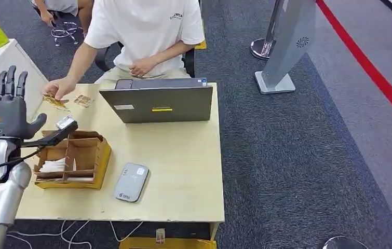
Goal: Pass the card to the sensor for recognition and then transmit it.
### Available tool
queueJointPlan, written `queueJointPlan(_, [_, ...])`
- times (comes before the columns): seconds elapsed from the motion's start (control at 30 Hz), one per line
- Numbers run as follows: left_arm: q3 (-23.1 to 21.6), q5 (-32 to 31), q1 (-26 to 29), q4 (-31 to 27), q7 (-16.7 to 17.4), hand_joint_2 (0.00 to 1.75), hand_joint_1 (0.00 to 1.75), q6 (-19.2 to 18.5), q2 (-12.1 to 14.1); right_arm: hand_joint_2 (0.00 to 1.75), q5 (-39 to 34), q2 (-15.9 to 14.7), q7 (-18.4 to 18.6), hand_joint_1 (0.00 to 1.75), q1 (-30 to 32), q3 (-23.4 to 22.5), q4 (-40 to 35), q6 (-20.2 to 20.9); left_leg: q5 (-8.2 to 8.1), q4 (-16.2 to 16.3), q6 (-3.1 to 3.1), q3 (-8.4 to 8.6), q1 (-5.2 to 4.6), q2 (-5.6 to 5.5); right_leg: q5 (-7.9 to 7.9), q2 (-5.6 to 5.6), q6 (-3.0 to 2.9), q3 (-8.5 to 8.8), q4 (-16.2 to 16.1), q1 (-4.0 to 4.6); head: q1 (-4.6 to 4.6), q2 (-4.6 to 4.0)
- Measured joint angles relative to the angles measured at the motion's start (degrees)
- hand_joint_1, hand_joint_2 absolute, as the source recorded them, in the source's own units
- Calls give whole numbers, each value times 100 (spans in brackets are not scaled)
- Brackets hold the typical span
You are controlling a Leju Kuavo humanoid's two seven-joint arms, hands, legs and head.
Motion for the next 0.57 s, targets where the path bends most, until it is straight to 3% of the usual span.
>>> queueJointPlan(0.07, [687, 1467, 934, -732, -515, 175, 0, -345, 235, 0, -20, 0, 0, 0, 50, -46, 0, 7, -24, -3, -11, 25, 1, 67, -6, 67, -8, -2, -2, -1, 2, 0])
queueJointPlan(0.13, [1886, 2423, 1588, -1200, -1341, 175, 0, -793, 350, 0, -9, -11, 18, 0, 126, -88, 0, 20, -25, -2, -12, 7, 10, 74, -13, 75, -15, -11, 0, 5, -9, 0])
queueJointPlan(0.17, [2599, 2720, 1744, -1248, -1780, 175, 0, -1193, 396, 0, -2, -18, 9, 0, 147, -94, 2, 32, -25, -1, -12, 3, 16, 67, -19, 67, -15, -16, 0, 12, -2, 0])
queueJointPlan(0.23, [4258, 3192, 1920, -1171, -2431, 175, 0, -2565, 523, 0, 0, -31, -48, 0, 155, -101, 2, 46, -31, -1, -14, 0, 26, 70, -28, 69, -30, -23, -2, 22, -5, 0])
queueJointPlan(0.27, [5107, 3505, 1920, -942, -2502, 175, 0, -3215, 600, 0, 4, -44, -88, 0, 158, -105, 0, 50, -34, -3, -17, 2, 26, 72, -29, 70, -32, -26, -3, 22, -4, 0])
queueJointPlan(0.3, [5826, 4000, 1920, -658, -2419, 175, 0, -3610, 650, 0, 4, -50, -125, 0, 164, -112, 0, 52, -37, -4, -21, 18, 25, 79, -32, 75, -35, -41, -8, 20, -9, 0])
queueJointPlan(0.37, [6716, 5248, 1776, -22, -1790, 175, 0, -3524, 799, 0, -9, -61, -214, 0, 167, -125, 2, 48, -41, -9, -25, 3, 34, 60, -38, 54, -44, -19, -6, 28, -22, 0])
queueJointPlan(0.4, [7116, 6402, 1741, 562, -1405, 175, 0, -3245, 864, 0, -22, -68, -277, 0, 157, -133, 2, 39, -40, -11, -27, 8, 39, 42, -42, 37, -50, -12, -9, 34, -5, 0])
queueJointPlan(0.43, [7336, 7429, 1787, 1121, -1355, 175, 0, -3094, 842, 0, -37, -70, -324, 0, 144, -140, 2, 33, -44, -19, -31, 26, 21, 40, -43, 35, -51, -1, -11, 20, 17, 0])
queueJointPlan(0.5, [7816, 8993, 1852, 2244, -1594, 175, 0, -2985, 564, 0, -61, -72, -330, 0, 134, -149, 2, -11, -37, -56, -20, 82, -39, 27, -57, 24, -32, 26, -14, -36, -31, 0])
queueJointPlan(0.57, [8086, 9405, 1864, 3086, -2073, 175, 0, -2910, 46, 0, -55, -70, -253, 0, 132, -175, 2, -24, -31, -62, 0, 94, -55, -45, -93, -43, 2, 47, -15, -63, -66, 0])
